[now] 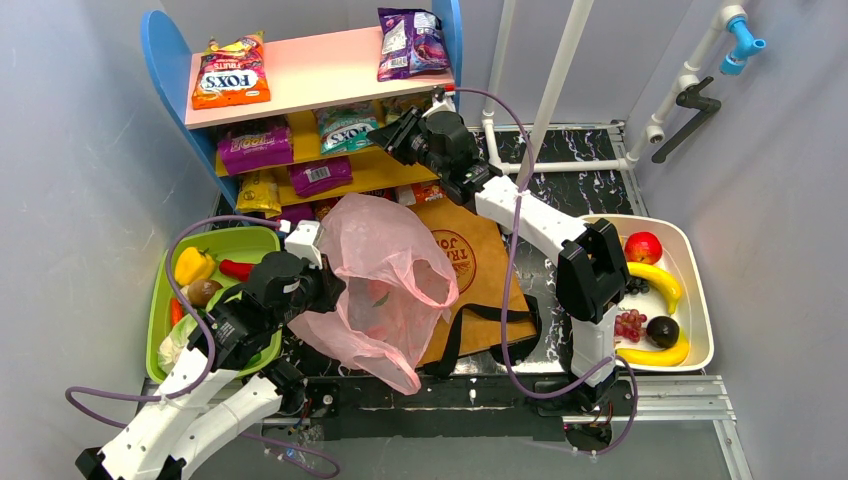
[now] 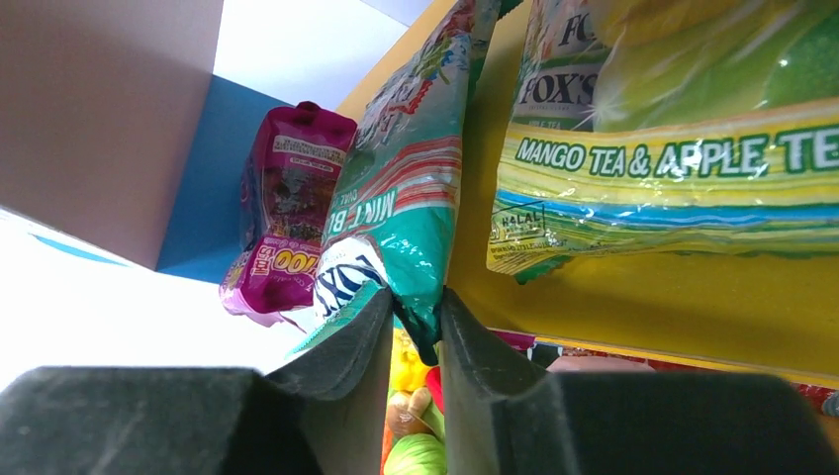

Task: Place the food into the grocery bag and tie it
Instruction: Pick up the snack from the shelf.

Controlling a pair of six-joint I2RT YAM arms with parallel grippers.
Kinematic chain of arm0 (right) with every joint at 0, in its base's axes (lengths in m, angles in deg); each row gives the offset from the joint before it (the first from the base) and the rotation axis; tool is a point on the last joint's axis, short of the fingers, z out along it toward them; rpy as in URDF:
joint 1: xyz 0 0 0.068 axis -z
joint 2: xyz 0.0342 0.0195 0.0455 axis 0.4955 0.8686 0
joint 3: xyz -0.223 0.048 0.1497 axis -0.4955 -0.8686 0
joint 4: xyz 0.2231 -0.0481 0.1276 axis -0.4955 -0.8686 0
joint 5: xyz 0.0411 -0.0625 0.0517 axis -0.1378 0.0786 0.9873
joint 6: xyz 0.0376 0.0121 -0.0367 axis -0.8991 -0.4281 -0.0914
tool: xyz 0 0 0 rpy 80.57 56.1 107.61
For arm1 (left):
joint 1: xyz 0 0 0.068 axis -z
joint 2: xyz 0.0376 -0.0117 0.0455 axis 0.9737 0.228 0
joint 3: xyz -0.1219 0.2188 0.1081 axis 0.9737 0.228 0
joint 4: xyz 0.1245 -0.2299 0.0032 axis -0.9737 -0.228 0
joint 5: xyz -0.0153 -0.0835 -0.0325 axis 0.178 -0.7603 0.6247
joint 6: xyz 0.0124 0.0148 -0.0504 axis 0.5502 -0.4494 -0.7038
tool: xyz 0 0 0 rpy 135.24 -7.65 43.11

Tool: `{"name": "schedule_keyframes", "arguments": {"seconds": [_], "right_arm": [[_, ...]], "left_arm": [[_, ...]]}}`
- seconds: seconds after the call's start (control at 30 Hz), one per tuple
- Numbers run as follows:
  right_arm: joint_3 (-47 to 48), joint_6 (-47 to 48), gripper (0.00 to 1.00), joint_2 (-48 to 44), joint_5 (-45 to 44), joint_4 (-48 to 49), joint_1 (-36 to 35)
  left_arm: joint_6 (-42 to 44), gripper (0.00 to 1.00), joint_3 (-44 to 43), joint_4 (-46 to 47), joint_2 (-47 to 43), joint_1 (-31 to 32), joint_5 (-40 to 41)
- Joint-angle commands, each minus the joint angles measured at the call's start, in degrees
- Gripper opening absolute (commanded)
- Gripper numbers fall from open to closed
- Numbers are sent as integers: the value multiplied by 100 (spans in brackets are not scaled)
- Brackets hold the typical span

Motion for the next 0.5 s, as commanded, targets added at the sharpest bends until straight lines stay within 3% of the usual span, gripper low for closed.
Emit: {"name": "schedule_keyframes", "arguments": {"seconds": [0.0,0.23,0.47], "right_arm": [[318,65,24,129,160,151,99],[-24,91,1,-166,334,190,108],[-568,67,1,-651,939,134,109]], "left_arm": [[35,0,54,-127,-20,25,111],[16,0,54,-128,-56,21,111],[13,0,28,-137,-56,22,304]]}}
